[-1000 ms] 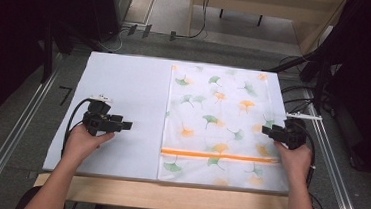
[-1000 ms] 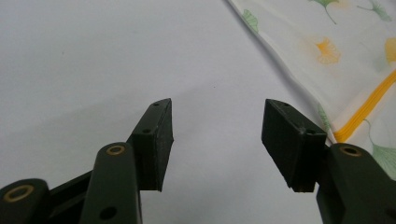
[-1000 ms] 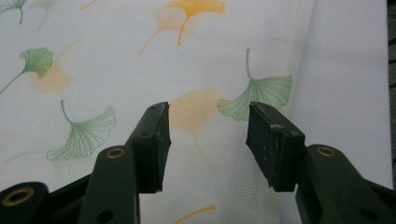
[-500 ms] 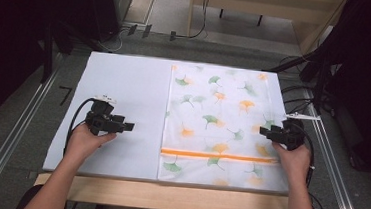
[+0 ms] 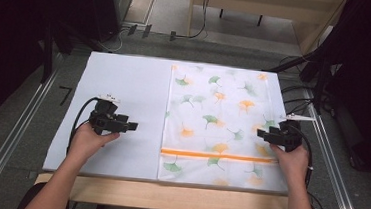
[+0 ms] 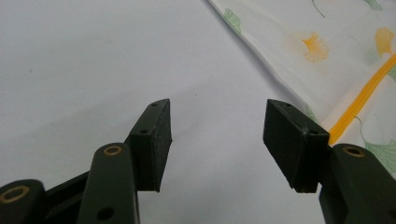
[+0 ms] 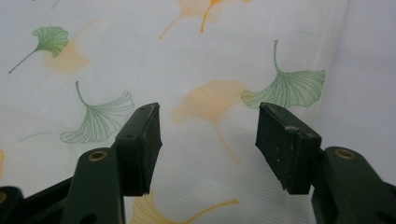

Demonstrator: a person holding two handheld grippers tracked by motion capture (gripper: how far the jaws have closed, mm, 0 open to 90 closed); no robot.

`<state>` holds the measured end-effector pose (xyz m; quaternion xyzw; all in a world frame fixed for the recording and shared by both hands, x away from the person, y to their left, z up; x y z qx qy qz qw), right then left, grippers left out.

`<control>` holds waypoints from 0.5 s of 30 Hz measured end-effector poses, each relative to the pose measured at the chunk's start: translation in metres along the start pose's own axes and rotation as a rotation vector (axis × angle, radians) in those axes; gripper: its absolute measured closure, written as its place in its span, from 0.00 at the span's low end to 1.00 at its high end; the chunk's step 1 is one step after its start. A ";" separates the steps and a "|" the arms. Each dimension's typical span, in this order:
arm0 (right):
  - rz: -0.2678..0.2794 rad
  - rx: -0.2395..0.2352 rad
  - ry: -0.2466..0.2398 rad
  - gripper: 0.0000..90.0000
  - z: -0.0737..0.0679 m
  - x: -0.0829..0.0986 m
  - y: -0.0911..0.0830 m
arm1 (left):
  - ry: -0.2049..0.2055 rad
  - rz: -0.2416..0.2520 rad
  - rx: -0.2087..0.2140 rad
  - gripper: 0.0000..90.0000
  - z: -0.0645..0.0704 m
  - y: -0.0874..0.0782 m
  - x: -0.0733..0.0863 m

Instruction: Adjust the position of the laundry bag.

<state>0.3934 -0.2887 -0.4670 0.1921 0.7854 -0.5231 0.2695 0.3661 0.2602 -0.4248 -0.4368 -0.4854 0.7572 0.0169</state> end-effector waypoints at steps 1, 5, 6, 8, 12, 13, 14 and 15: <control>0.000 -0.001 0.001 0.46 0.000 0.000 0.000 | 0.004 0.000 0.001 0.48 0.000 0.000 0.000; -0.006 -0.003 -0.003 0.46 0.000 0.001 0.000 | 0.002 -0.003 0.006 0.48 0.001 0.001 -0.001; -0.009 -0.004 0.000 0.46 -0.001 0.001 0.000 | 0.001 -0.002 0.010 0.49 0.002 0.001 -0.001; -0.011 -0.007 -0.003 0.46 -0.001 0.001 0.001 | 0.001 0.000 0.007 0.49 0.002 0.001 -0.002; -0.015 -0.008 -0.010 0.45 -0.002 0.002 0.001 | 0.000 -0.003 0.008 0.49 0.002 0.002 -0.002; -0.016 -0.007 -0.010 0.45 -0.002 0.002 0.001 | -0.001 -0.006 0.009 0.49 0.002 0.002 -0.002; -0.016 -0.007 -0.010 0.45 -0.002 0.002 0.001 | -0.001 -0.006 0.009 0.48 0.002 0.002 -0.002; -0.018 -0.006 -0.011 0.45 -0.002 0.002 0.001 | -0.006 -0.002 0.013 0.48 0.002 0.002 -0.003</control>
Point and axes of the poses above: each handheld gripper's, and its own axes: y roughly forward along the jaws, x roughly out of its underside, z roughly to its right, the point moved 1 cm from there along y, roughly forward along the jaws, and after that the axes turned 10 degrees about y, right-handed, at the moved point
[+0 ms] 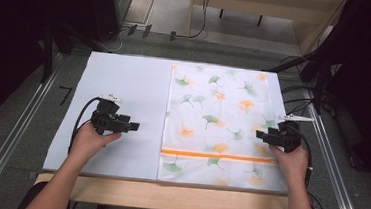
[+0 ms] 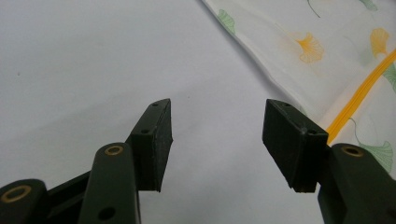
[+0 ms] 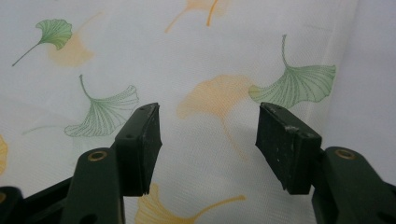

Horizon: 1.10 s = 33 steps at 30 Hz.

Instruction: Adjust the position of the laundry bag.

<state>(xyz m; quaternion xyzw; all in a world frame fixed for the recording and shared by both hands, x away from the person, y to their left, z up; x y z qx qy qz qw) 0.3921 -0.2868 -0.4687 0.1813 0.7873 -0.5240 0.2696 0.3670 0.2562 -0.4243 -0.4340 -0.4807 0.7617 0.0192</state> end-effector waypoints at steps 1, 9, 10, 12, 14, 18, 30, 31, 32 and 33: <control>-0.001 0.000 0.000 0.45 0.000 0.000 0.000 | -0.002 0.002 0.000 0.48 0.000 0.000 0.000; -0.003 -0.002 0.003 0.45 0.000 0.000 0.000 | 0.002 0.001 0.004 0.45 0.001 0.001 -0.001; -0.004 -0.002 0.003 0.46 0.000 0.001 0.000 | 0.006 -0.002 0.006 0.45 0.001 0.002 -0.001; -0.006 -0.002 0.002 0.45 0.000 0.001 0.000 | 0.010 -0.005 0.006 0.45 0.003 0.003 -0.002; -0.004 -0.003 0.000 0.45 0.000 0.001 0.000 | 0.019 -0.012 0.011 0.46 0.005 0.005 -0.003; -0.007 0.001 -0.001 0.45 0.001 0.003 -0.001 | 0.019 -0.013 0.025 0.46 0.009 0.009 -0.007; 0.005 0.014 0.011 0.45 0.008 0.010 -0.009 | 0.027 -0.022 0.065 0.45 0.020 0.026 -0.016; 0.003 0.019 0.017 0.45 0.010 0.011 -0.010 | 0.029 -0.022 0.066 0.45 0.021 0.028 -0.017; 0.002 0.019 0.018 0.45 0.011 0.012 -0.011 | 0.030 -0.022 0.080 0.45 0.024 0.032 -0.018; 0.002 0.019 0.018 0.45 0.011 0.012 -0.011 | 0.030 -0.022 0.080 0.45 0.024 0.032 -0.018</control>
Point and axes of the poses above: each handheld gripper's, and its own axes: y roughly forward along the jaws, x roughly out of its underside, z roughly to its right, the point moved 1 cm from there along y, roughly forward along the jaws, and after that the axes turned 10 degrees about y, right-handed, at the moved point
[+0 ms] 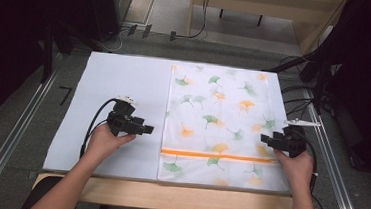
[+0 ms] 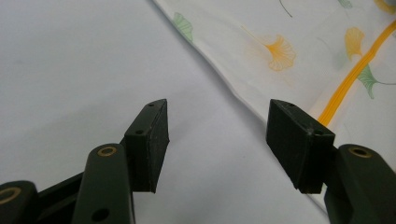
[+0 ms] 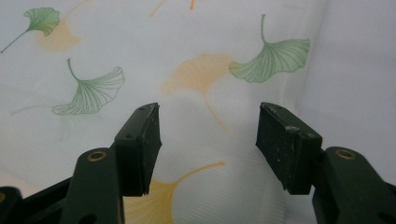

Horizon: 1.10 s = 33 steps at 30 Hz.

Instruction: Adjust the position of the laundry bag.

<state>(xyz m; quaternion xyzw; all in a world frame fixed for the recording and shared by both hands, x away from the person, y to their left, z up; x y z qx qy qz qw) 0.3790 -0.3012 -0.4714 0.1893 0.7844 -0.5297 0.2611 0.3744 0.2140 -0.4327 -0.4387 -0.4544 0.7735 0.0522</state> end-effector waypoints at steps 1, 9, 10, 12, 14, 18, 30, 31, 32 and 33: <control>0.001 0.007 0.007 0.45 0.001 0.001 -0.001 | 0.002 -0.005 0.005 0.45 0.001 0.003 -0.001; 0.003 0.023 0.014 0.45 0.007 0.006 -0.006 | 0.036 -0.046 0.012 0.46 0.013 0.021 -0.006; 0.003 0.028 0.016 0.45 0.008 0.007 -0.006 | 0.041 -0.052 0.014 0.46 0.014 0.023 -0.006; 0.004 0.027 0.013 0.45 0.009 0.007 -0.007 | 0.044 -0.056 0.018 0.46 0.015 0.025 -0.006; 0.006 0.034 0.021 0.45 0.010 0.008 -0.008 | 0.042 -0.063 0.024 0.47 0.017 0.029 -0.007; 0.008 0.038 0.024 0.45 0.012 0.009 -0.009 | 0.038 -0.088 0.032 0.47 0.022 0.040 -0.007; -0.014 0.040 0.035 0.48 0.020 0.011 -0.005 | 0.061 -0.097 0.012 0.48 0.033 0.051 -0.009; -0.022 0.039 0.042 0.48 0.020 0.011 -0.004 | 0.060 -0.096 0.012 0.49 0.036 0.053 -0.010; -0.022 0.039 0.042 0.48 0.020 0.011 -0.004 | 0.060 -0.096 0.012 0.49 0.036 0.053 -0.010; -0.023 0.038 0.041 0.48 0.020 0.011 -0.004 | 0.055 -0.103 0.007 0.49 0.037 0.053 -0.010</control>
Point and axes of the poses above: each handheld gripper's, and its own axes: y roughly forward along the jaws, x roughly out of its underside, z roughly to its right, the point moved 1 cm from there along y, roughly forward along the jaws, and after that the axes turned 10 degrees about y, right-handed, at the moved point
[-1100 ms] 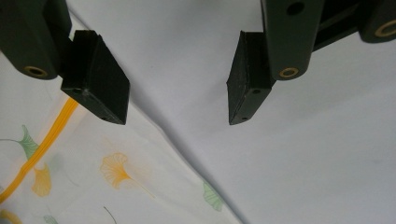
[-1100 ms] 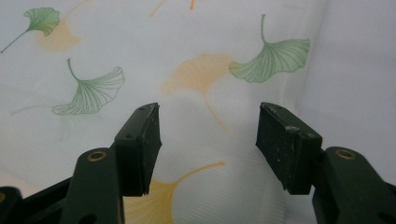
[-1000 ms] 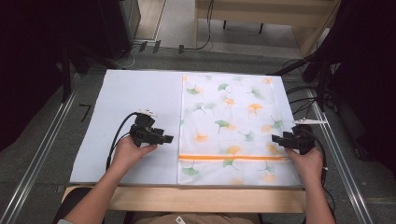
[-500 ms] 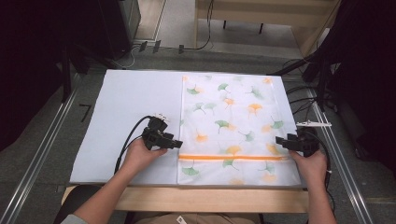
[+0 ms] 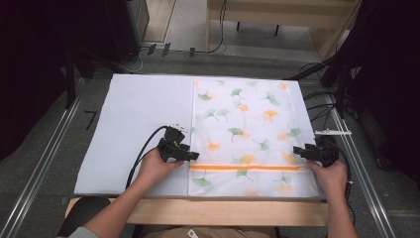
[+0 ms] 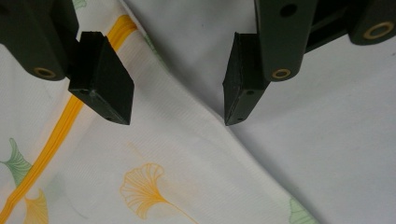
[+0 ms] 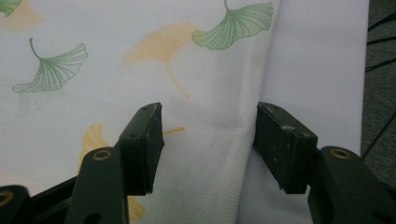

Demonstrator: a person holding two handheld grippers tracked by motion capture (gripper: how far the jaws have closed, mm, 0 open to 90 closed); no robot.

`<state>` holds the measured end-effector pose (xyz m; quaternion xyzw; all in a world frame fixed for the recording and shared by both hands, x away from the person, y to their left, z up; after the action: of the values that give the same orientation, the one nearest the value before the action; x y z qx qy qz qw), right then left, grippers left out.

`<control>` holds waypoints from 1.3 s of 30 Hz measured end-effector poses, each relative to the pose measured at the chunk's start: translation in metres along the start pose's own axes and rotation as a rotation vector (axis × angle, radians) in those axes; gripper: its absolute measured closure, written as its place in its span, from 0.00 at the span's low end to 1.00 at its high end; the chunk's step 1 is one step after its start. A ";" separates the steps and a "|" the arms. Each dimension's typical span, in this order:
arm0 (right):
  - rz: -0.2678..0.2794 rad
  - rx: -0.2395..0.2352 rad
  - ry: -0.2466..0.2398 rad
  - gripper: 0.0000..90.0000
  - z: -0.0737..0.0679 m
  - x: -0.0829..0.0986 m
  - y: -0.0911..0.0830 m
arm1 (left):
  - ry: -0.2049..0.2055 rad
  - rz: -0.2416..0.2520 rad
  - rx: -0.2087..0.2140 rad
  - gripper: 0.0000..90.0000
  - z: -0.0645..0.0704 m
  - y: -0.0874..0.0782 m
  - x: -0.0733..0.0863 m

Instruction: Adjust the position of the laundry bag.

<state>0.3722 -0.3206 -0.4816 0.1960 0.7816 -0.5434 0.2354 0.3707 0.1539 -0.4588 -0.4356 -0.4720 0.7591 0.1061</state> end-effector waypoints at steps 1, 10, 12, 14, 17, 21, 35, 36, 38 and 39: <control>0.001 0.002 0.001 0.49 -0.001 0.000 0.000 | -0.006 0.000 0.000 0.51 0.000 0.000 0.000; -0.003 0.014 -0.020 0.52 -0.007 0.000 0.003 | 0.007 0.002 -0.040 0.67 0.008 0.005 -0.003; -0.002 0.026 -0.021 0.56 -0.007 -0.001 0.003 | 0.002 0.006 -0.043 0.73 0.006 0.005 -0.002; 0.000 0.028 -0.020 0.60 -0.008 -0.001 0.003 | -0.002 0.005 -0.042 0.79 0.005 0.005 -0.002; 0.000 0.019 -0.031 0.69 -0.011 -0.001 0.004 | 0.003 0.016 -0.021 0.82 0.003 0.006 -0.002; -0.008 0.015 -0.025 0.80 -0.013 -0.001 0.004 | 0.031 0.012 -0.020 0.91 0.008 0.008 -0.002; -0.028 -0.002 0.005 0.96 -0.016 -0.005 0.003 | 0.004 0.012 0.042 1.00 -0.003 0.004 -0.004; -0.027 -0.002 0.007 0.96 -0.017 -0.005 0.003 | -0.002 0.013 0.041 1.00 -0.003 0.003 -0.004; -0.030 -0.006 0.001 0.96 -0.018 -0.006 0.003 | -0.006 0.015 0.040 1.00 -0.004 0.002 -0.003; -0.030 -0.006 0.001 0.96 -0.018 -0.006 0.003 | -0.008 0.016 0.039 1.00 -0.005 0.001 -0.003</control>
<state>0.3759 -0.3029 -0.4755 0.1839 0.7862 -0.5443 0.2275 0.3764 0.1546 -0.4586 -0.4341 -0.4539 0.7708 0.1066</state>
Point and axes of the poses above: each handheld gripper's, and its own axes: y roughly forward along the jaws, x roughly out of its underside, z roughly to its right, the point moved 1 cm from there along y, roughly forward along the jaws, and after that the axes turned 10 degrees about y, right-handed, at the moved point
